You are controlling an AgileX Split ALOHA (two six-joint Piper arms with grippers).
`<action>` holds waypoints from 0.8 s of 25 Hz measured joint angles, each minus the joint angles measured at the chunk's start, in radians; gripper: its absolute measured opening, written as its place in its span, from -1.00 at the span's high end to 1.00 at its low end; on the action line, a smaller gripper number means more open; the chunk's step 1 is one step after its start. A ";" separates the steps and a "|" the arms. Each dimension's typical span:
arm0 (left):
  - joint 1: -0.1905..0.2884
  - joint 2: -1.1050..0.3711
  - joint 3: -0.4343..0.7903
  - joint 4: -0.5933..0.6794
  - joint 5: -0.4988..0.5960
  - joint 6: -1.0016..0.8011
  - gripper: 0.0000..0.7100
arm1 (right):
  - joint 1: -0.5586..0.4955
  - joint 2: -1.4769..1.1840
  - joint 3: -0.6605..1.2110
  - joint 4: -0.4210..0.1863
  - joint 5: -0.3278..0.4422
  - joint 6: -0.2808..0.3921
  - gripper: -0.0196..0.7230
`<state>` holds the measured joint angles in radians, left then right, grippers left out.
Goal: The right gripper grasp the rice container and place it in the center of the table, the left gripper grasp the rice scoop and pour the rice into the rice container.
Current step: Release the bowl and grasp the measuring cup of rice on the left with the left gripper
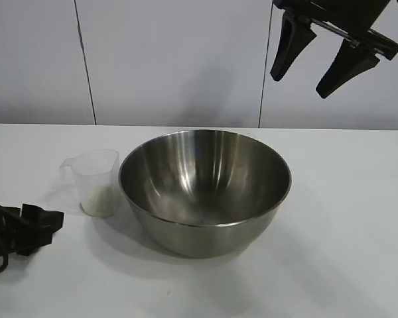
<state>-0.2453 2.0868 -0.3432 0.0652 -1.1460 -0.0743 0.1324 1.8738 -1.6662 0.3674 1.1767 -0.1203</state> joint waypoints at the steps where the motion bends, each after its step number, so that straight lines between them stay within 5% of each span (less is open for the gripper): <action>1: 0.007 0.002 -0.005 -0.002 -0.002 -0.001 -0.43 | 0.000 0.000 0.000 0.000 -0.002 0.000 -0.41; 8: 0.058 0.013 -0.056 0.050 -0.007 -0.004 -0.34 | 0.000 0.000 0.000 0.000 -0.016 0.000 -0.41; 20: 0.062 0.078 -0.153 0.125 -0.008 -0.017 -0.33 | 0.000 0.000 0.000 0.000 -0.017 0.000 -0.41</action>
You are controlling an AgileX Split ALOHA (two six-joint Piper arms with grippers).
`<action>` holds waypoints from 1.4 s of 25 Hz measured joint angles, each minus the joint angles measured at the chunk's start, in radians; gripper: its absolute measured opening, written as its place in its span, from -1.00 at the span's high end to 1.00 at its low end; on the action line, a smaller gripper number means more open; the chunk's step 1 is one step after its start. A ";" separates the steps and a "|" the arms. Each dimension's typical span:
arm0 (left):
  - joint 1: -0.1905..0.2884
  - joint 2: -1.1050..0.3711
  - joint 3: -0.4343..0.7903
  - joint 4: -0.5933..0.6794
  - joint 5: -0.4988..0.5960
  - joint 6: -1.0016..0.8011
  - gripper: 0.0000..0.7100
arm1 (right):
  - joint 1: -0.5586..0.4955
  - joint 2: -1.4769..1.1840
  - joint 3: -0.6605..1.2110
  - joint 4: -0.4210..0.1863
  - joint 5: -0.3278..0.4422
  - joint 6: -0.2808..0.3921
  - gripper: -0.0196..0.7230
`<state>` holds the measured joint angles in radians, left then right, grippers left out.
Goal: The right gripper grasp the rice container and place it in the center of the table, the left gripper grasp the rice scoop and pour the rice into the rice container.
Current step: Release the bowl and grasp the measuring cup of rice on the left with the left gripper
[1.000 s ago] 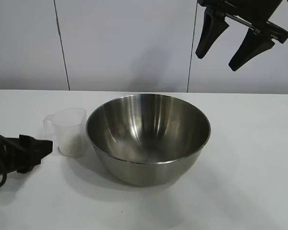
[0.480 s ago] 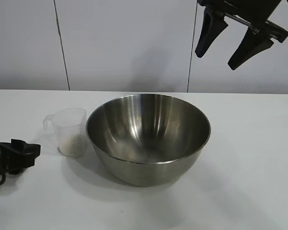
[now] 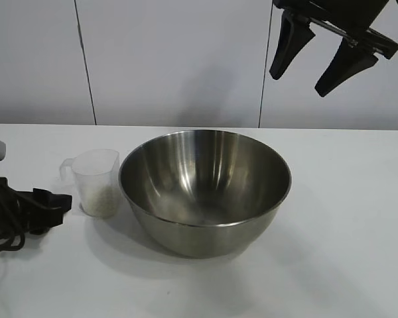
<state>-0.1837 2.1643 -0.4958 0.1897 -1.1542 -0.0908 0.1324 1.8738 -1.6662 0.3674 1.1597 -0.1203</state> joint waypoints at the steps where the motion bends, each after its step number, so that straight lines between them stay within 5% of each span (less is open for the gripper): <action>1: 0.000 0.000 -0.007 0.000 0.000 0.000 -0.33 | 0.000 0.000 0.000 0.000 0.000 0.000 -0.41; 35: 0.000 -0.011 -0.078 0.000 0.003 -0.036 -0.22 | 0.000 0.000 0.000 0.000 -0.010 0.000 -0.41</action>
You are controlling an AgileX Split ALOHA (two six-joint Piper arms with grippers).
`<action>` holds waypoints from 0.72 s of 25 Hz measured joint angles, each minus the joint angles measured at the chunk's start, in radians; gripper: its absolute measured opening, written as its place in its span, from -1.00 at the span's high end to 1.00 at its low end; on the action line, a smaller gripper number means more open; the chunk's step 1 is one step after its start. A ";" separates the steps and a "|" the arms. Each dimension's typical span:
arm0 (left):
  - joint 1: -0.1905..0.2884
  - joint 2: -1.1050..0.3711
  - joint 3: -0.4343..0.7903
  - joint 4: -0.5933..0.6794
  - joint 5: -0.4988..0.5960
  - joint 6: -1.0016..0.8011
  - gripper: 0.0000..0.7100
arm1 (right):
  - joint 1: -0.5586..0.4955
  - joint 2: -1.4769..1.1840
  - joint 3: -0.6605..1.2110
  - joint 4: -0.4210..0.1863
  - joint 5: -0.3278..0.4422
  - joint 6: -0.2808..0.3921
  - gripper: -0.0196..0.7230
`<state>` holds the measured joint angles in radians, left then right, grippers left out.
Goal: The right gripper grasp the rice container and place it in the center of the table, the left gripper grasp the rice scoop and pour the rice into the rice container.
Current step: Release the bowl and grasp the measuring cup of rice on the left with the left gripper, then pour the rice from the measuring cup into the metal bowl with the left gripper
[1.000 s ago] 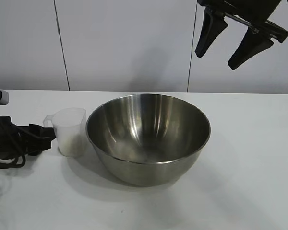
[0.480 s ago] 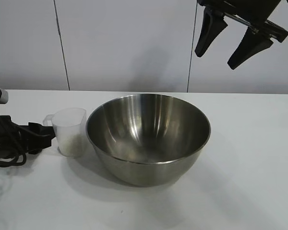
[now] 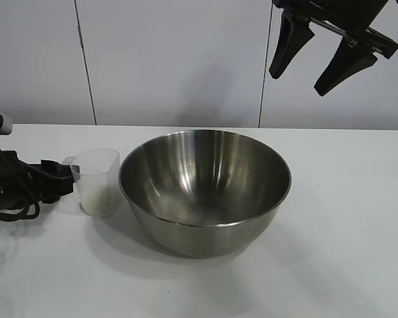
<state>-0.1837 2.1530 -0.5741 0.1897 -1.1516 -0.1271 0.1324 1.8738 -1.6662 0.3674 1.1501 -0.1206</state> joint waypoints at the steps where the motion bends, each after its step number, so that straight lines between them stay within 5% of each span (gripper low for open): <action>1: 0.000 0.000 0.000 0.000 0.000 0.000 -0.13 | 0.000 0.000 0.000 0.000 0.000 0.000 -0.41; 5: 0.000 0.000 0.000 0.000 0.000 0.000 0.71 | 0.000 0.000 0.000 0.000 -0.001 0.000 -0.41; 7: 0.000 0.000 0.000 0.001 0.000 -0.002 0.88 | 0.000 0.000 0.000 0.000 -0.001 0.000 -0.41; 13: 0.000 -0.047 0.000 0.004 0.007 -0.048 0.97 | 0.000 0.000 0.000 0.000 -0.013 0.000 -0.41; 18: 0.000 -0.235 0.000 0.006 0.040 -0.010 0.97 | 0.000 0.000 0.000 0.004 -0.025 0.000 -0.41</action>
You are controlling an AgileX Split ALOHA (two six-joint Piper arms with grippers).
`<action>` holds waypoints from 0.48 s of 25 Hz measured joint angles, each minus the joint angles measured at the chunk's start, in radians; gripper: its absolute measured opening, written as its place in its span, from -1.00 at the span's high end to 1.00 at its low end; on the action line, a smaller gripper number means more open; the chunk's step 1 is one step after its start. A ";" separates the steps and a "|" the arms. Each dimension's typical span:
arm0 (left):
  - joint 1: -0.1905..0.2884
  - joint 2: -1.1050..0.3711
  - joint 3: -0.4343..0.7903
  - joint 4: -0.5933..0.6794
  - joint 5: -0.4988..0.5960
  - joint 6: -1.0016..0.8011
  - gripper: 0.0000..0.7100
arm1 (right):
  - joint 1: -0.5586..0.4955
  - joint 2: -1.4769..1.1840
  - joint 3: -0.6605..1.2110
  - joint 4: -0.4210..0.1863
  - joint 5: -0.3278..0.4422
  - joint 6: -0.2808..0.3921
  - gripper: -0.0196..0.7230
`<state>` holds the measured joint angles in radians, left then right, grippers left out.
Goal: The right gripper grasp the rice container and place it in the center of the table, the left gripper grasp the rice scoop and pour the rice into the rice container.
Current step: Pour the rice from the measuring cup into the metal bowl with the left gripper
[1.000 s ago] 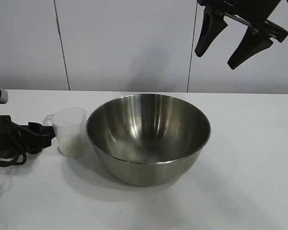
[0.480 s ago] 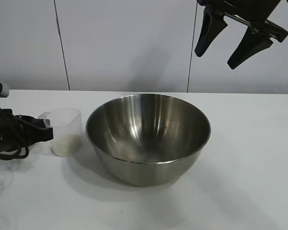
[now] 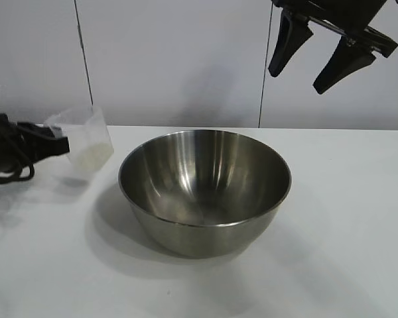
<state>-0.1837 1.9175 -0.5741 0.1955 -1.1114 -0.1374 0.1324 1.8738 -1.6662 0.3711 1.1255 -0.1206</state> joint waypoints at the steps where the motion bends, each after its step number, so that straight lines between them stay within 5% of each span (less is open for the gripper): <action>1: 0.000 -0.045 0.000 0.009 0.036 0.015 0.97 | 0.000 0.000 0.000 0.000 0.000 0.000 -0.41; 6: -0.007 -0.235 0.000 0.147 0.248 0.037 0.97 | 0.000 0.000 0.000 0.001 -0.004 0.000 -0.41; 12: -0.158 -0.338 -0.005 0.184 0.389 0.036 0.97 | 0.000 0.000 0.000 0.001 -0.020 0.000 -0.41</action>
<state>-0.3414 1.5799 -0.5787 0.3795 -0.7221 -0.1016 0.1324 1.8738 -1.6662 0.3720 1.1057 -0.1206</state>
